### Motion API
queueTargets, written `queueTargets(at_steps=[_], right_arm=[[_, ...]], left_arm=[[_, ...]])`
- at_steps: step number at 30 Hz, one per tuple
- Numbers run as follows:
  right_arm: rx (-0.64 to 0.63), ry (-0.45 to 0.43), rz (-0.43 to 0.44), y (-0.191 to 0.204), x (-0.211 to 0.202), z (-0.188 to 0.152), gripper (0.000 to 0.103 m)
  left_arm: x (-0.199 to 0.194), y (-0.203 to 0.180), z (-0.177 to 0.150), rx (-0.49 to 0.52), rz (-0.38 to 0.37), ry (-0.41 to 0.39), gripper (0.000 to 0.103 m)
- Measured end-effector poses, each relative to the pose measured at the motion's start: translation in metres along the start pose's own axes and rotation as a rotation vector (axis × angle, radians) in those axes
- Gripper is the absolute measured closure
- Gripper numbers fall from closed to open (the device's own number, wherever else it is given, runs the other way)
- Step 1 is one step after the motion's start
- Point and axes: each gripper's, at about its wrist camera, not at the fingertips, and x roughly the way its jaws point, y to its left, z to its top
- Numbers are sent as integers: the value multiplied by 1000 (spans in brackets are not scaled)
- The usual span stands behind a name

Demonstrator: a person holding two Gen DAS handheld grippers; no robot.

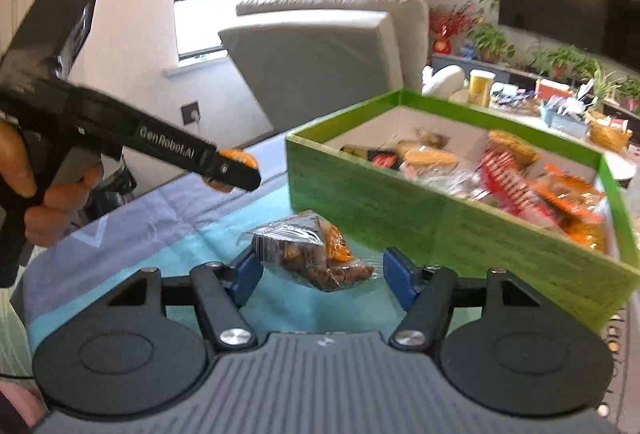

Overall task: Organize snacks
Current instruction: 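Carry the chocolate egg and dried-fruit bag into the box and release both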

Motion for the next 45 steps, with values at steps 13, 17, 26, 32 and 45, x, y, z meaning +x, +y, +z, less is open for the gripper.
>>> queueTargets(at_steps=[13,17,26,32,45], right_arm=[[124,-218,-180,-47,-6,61,50],[198,-198,-276,-59,22,71,50],[238,-178,-332,-68,19,46,50],[262,-171,-350,-73,12,44,50],[328,-160,-384,-84,2,31,50]], left_arm=[[-7,-17,7,31,-16,-26,84],[-8,-21,9,45,-20,-25,84],[-4,-38,29,64,-54,-78,84],[23,-62,50,105,-86,-92,84],[62,-77,50,102,1,-7,54]])
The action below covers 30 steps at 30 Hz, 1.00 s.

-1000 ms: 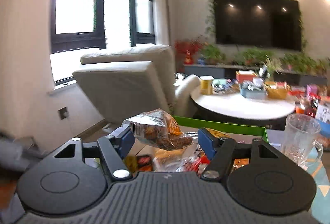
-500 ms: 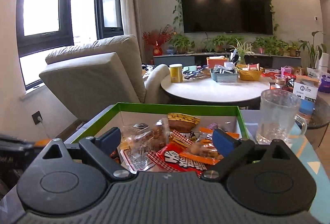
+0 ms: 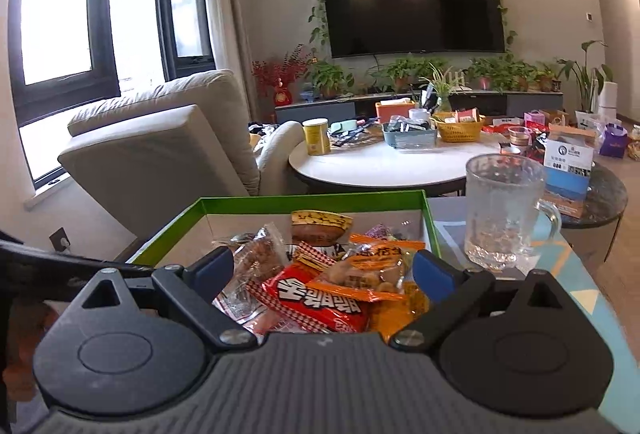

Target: Organize snacks

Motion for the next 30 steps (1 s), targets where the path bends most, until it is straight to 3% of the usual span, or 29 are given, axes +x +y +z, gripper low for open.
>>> queueTargets(at_steps=[9,12,18,22,30], right_arm=[[39,21,3,-5,-6,-5,50],[50,18,5,-5,-11,-3,50],[69,0,16,-3,-28,-4,50],[72,-10,10,-1,-41,-9,50],[42,-25,4,3,-62,-15,50]], left_arm=[[-20,-6,-5,20,26,-35,53],[-25,-8,-7,12,44,-39,41],[-43,-10,-20,-1,82,-90,34],[-53,-13,-33,-2,127,-85,34],[-69,-19,-53,14,105,-73,34]])
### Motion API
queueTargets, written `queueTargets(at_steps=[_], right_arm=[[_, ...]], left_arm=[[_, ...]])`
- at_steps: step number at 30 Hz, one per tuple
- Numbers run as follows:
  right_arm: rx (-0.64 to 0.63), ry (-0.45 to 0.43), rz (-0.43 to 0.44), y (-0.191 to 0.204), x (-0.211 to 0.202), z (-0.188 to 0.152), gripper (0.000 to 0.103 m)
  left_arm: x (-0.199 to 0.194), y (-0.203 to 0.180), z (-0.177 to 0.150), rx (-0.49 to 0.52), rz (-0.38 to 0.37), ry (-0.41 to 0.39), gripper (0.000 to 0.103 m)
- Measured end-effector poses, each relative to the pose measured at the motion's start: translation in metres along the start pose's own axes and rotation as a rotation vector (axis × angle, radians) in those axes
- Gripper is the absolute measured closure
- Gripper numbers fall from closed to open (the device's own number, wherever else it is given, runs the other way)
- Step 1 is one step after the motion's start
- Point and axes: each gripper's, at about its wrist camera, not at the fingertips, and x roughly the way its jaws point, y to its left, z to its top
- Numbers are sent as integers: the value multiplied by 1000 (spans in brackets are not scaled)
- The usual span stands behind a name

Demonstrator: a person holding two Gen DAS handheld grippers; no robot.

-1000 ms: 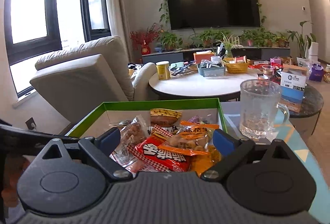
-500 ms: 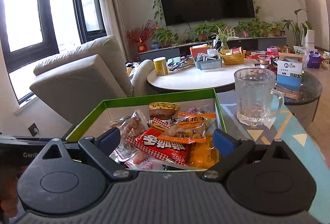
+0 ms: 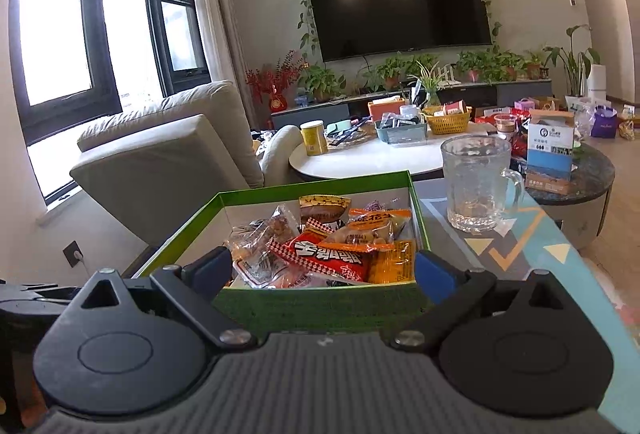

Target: Organize snacks

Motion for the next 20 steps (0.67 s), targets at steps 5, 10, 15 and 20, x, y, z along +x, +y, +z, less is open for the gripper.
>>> queueTargets(at_steps=[5,10,15,20], right_arm=[[-1,-16,3,3,-9,0,50],[-13,-23,10,7,-14,0,50],[-15,-27,12,7,-17,-2,50],[-2,-18,10,6,-17,-5,50]], left_arm=[[-10,2,-3,-5,-5,-12,34],[-17,1,-5,-3,-13,-25,34],[-20,-2,-7,12,-17,-25,34],[-21,-4,-8,17,-28,-25,34]])
